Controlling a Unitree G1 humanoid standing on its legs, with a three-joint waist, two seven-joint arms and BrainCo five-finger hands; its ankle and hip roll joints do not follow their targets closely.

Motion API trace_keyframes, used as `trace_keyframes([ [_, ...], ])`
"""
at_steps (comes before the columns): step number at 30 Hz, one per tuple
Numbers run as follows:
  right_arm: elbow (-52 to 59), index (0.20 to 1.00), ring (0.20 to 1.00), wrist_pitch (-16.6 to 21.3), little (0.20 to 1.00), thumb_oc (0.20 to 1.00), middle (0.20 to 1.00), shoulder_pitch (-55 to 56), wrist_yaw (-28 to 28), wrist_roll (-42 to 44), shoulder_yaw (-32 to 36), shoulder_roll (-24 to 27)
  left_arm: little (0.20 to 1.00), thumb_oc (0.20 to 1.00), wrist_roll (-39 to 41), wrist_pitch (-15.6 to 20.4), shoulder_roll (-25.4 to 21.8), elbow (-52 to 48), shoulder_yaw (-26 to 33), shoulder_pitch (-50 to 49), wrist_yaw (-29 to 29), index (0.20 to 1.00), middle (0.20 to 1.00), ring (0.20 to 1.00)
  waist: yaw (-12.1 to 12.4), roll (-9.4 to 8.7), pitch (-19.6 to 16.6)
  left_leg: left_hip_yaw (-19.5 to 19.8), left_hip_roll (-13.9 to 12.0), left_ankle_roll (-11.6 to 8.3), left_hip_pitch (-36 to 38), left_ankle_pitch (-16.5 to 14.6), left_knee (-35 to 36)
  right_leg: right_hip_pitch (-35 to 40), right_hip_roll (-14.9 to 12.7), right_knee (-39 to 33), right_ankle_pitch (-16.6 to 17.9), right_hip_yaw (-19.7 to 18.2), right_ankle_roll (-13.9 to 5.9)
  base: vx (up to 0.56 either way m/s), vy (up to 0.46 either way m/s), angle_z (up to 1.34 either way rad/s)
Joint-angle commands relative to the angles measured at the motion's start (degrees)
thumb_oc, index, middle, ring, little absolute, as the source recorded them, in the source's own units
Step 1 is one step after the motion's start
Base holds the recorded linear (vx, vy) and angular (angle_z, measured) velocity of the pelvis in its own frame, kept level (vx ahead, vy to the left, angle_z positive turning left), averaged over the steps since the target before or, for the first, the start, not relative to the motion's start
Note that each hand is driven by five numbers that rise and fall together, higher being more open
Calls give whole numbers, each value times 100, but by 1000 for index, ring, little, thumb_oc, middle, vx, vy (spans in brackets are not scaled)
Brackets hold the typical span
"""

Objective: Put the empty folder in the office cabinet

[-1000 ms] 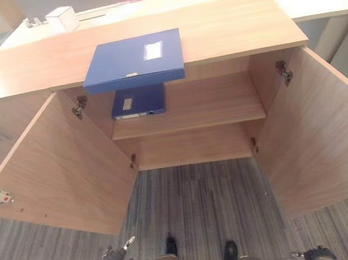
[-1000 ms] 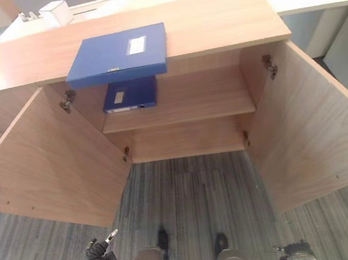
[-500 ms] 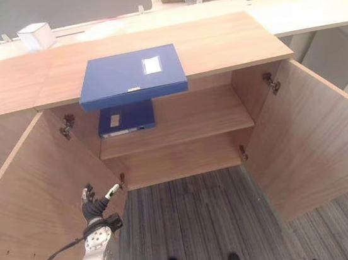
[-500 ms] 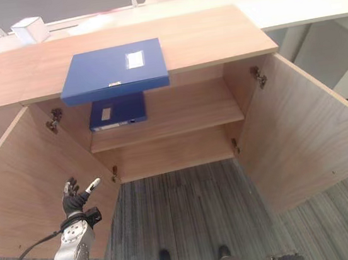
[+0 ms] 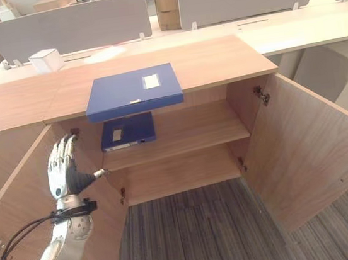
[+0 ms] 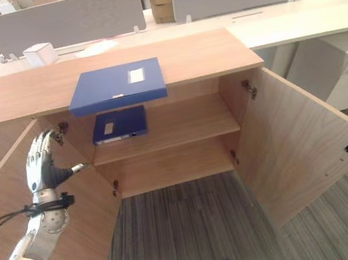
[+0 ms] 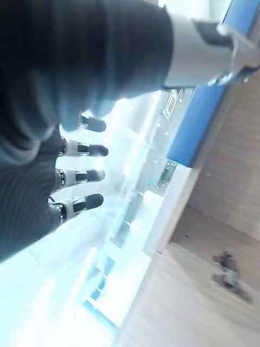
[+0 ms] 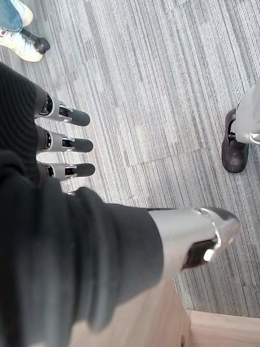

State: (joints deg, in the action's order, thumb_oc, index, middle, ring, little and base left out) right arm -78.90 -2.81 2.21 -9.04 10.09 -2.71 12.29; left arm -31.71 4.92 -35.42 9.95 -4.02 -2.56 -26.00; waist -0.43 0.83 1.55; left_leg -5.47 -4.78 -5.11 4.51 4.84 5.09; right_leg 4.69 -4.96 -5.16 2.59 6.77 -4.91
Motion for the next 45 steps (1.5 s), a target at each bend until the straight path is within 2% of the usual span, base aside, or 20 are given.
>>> trace_keyframes([
  [1,-211,1000,1000,27,1000,1000,1000,-342,-69,-114,-334,14,1000,1000,-1000,-213,-570,72,218,880,-348,1000,1000,1000,-78,-213,126,-63,-162,-200,123,-716,-9,211,-535,16,-373,172,-511,0,0,0],
  [2,-210,1000,1000,27,1000,1000,1000,-344,-68,-114,-329,8,1000,1000,-1006,-216,-573,86,205,898,-353,1000,1000,1000,-74,-218,130,-62,-162,-200,124,-717,-9,212,-535,16,-373,172,-511,0,0,0],
  [3,-202,1000,1000,27,1000,1000,1000,-332,-15,-162,-385,45,1000,1000,-1238,-352,-828,214,152,1175,-375,1000,1000,1000,-109,-198,103,-79,-171,-211,130,-728,-9,212,-534,16,-373,169,-521,0,0,0],
  [8,-195,1000,1000,37,1000,1000,1000,-277,61,-224,-494,124,1000,1000,-1492,-500,-1296,614,-172,1809,-361,1000,1000,1000,-194,-155,75,-114,-186,-225,157,-737,-9,218,-534,16,-368,161,-544,0,0,0],
  [10,-182,1000,1000,66,1000,1000,1000,-245,103,-227,-559,177,1000,1000,-1572,-514,-1685,1171,-752,2446,-272,1000,1000,1000,-264,-118,59,-141,-191,-224,167,-733,-9,211,-538,16,-359,146,-562,3,14,-5],
  [13,-186,1000,1000,106,1000,1000,1000,-223,132,-198,-638,235,1000,1000,-1654,-496,-1967,1783,-1406,3014,-151,1000,1000,1000,-357,-72,58,-192,-195,-222,157,-725,-9,169,-543,16,-328,131,-593,1,5,-1],
  [14,-186,1000,1000,106,1000,1000,1000,-223,132,-198,-638,235,1000,1000,-1654,-496,-1967,1783,-1406,3014,-151,1000,1000,1000,-357,-72,58,-192,-195,-222,157,-725,-9,169,-543,16,-328,131,-593,-15,13,-12],
  [15,-184,1000,1000,141,1000,1000,1000,-232,126,-147,-647,281,1000,1000,-1664,-467,-2061,2172,-1889,3454,-84,1000,1000,1000,-408,-50,75,-216,-190,-217,117,-710,-9,115,-537,16,-304,106,-613,-15,11,-10],
  [16,-184,1000,1000,141,1000,1000,1000,-232,126,-147,-647,281,1000,1000,-1664,-467,-2061,2172,-1889,3454,-84,1000,1000,1000,-408,-50,75,-216,-190,-217,117,-710,-9,115,-537,16,-304,106,-613,-21,19,-16],
  [20,-184,1000,1000,198,1000,1000,1000,-286,81,-23,-605,379,1000,1000,-1586,-471,-2074,2932,-2748,4312,0,1000,1000,1000,-489,-20,183,-223,-188,-202,-58,-657,-9,-95,-529,16,-225,82,-648,-55,14,-9],
  [24,-187,1000,1000,283,1000,1000,1000,-453,-20,184,-578,423,1000,1000,-1397,-543,-2018,3586,-3364,5154,-53,1000,1000,1000,-545,-1,367,-210,-204,-182,-492,-510,-9,-539,-500,16,-79,37,-656,-146,10,-3],
  [36,-176,1000,1000,379,1000,1000,1000,-584,-161,427,-588,340,1000,1000,-1032,-554,-1891,3922,-3573,5634,-222,1000,1000,1000,-581,-101,441,-199,-216,-173,-896,-390,-9,-961,-486,16,41,4,-651,-31,3,-1],
  [45,-148,1000,1000,414,1000,1000,1000,-608,-240,533,-549,298,1000,1000,-755,-561,-1772,3918,-3294,5588,-353,1000,1000,1000,-606,-209,499,-232,-242,-182,-935,-397,-9,-1039,-473,16,70,-33,-636,-1,0,0],
])
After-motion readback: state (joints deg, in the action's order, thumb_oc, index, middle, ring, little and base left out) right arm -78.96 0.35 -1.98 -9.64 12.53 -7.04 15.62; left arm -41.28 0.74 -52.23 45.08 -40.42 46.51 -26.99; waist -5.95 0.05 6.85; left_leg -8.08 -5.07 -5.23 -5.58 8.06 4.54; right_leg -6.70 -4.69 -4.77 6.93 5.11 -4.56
